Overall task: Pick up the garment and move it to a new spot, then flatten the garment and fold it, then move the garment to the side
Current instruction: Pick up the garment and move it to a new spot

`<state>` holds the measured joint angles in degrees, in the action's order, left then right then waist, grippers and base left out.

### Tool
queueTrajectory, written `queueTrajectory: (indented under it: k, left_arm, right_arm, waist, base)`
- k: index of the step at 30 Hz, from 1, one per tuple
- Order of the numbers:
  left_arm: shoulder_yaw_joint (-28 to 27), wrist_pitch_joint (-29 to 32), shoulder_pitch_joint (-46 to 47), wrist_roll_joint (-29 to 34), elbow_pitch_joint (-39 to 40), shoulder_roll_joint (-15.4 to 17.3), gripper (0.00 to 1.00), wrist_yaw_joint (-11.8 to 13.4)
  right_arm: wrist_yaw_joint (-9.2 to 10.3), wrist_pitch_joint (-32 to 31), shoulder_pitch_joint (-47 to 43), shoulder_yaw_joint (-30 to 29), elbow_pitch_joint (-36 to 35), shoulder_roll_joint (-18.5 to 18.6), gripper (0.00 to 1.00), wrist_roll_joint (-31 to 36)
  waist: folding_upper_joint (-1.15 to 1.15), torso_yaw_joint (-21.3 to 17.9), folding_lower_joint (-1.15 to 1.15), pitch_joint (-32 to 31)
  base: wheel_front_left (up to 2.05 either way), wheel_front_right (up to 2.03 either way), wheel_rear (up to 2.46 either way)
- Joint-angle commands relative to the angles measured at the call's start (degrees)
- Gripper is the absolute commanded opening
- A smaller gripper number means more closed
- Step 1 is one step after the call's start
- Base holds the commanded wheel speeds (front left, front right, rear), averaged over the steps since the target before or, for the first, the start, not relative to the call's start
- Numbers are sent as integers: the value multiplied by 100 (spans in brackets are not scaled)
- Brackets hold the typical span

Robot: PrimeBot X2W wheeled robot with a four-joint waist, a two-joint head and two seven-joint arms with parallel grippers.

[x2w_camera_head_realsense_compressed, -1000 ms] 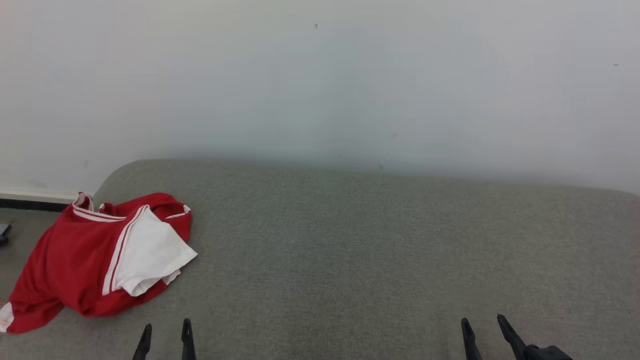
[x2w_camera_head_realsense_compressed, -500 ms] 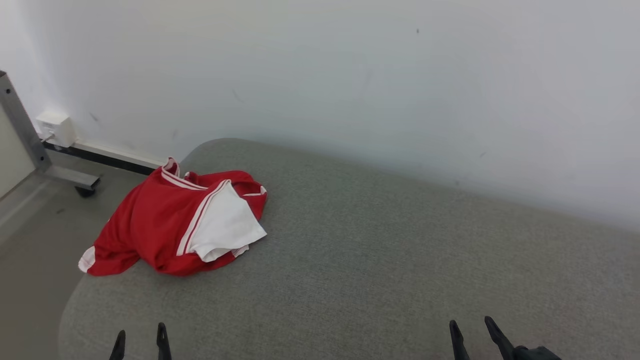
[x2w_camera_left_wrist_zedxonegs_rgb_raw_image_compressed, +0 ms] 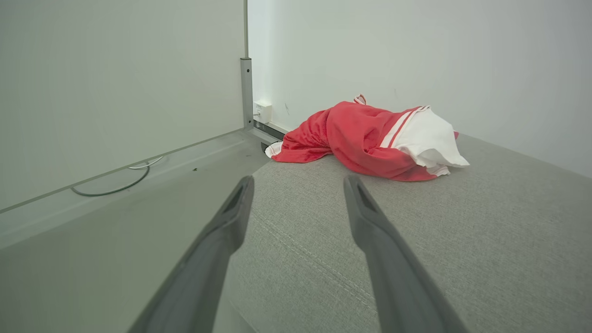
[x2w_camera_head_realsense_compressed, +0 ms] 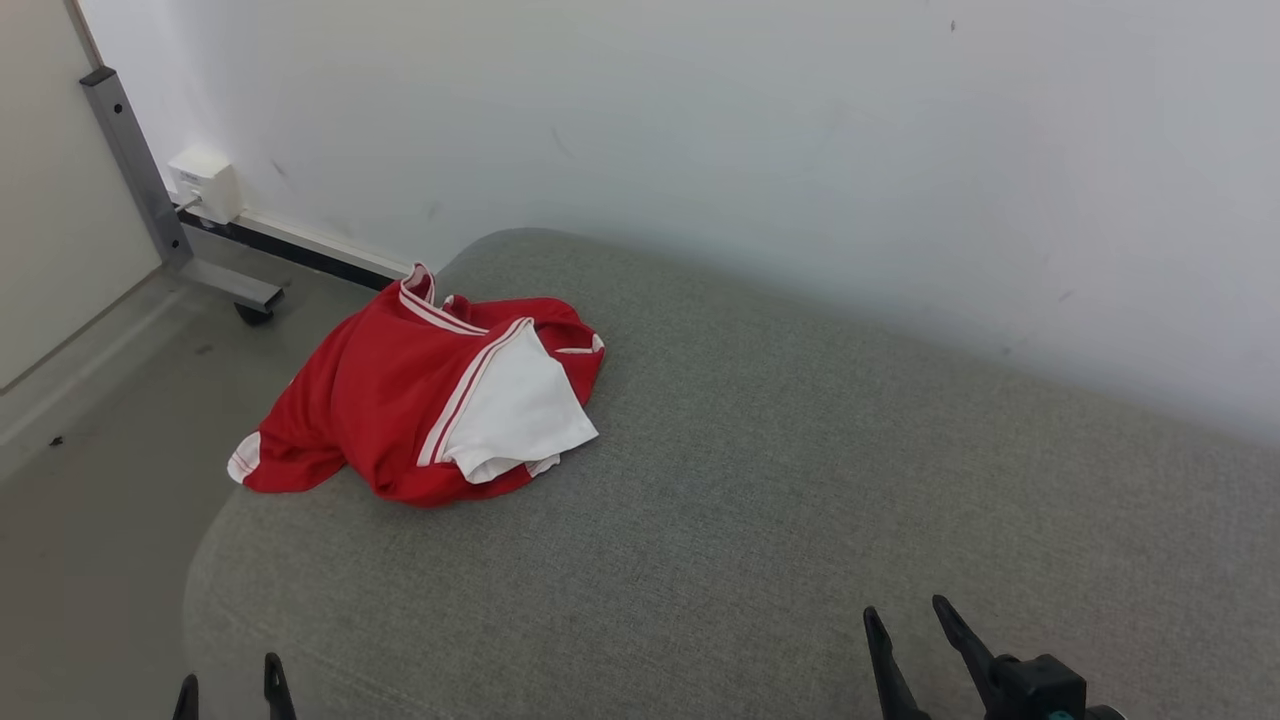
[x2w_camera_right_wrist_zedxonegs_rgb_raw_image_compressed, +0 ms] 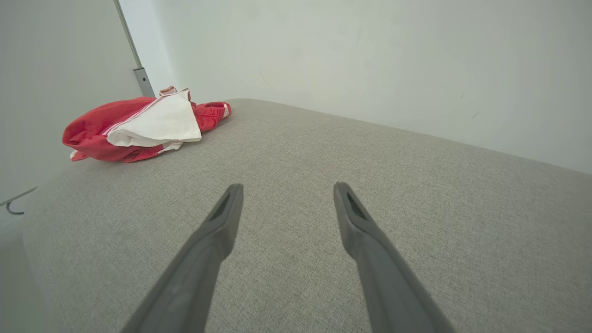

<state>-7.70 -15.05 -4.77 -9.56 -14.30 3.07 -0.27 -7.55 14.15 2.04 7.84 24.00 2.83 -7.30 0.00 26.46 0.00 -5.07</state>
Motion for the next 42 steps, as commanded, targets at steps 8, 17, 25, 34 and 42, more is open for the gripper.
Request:
queueTrajectory:
  k: [8, 17, 25, 34, 42]
  left_arm:
    - [-68, -20, -20, 99, -43, -12, 100, -30]
    - [80, 178, 700, 63, -861, 147, 100, -256]
    - [-58, 1127, 1846, -348, -1436, 387, 100, -365]
    - [-600, 2421, 3434, -1403, -1742, 918, 100, -547]
    - [-1158, 3497, 4066, -2091, -1396, 1289, 100, -275]
  right_arm:
    - [12, 60, -60, 18, 100, 10, 100, -70]
    - [12, 75, -330, -113, 20, 9, 100, -70]
    - [12, -133, -306, -112, -375, 14, 100, 247]
    - [12, -524, 121, 30, -1248, 340, 100, 413]
    - [12, -535, 518, 119, -1649, 444, 100, 277]
  waist:
    - [0, -1, 0, 2]
    - [0, -58, 0, -36]
    - [0, -579, 0, 472]
    - [0, -1481, 0, 1808]
    - [0, -2097, 0, 2777]
  base:
    - [0, 0, 0]
    - [0, 0, 0]
    - [0, 0, 0]
    - [0, 0, 0]
    - [0, 0, 0]
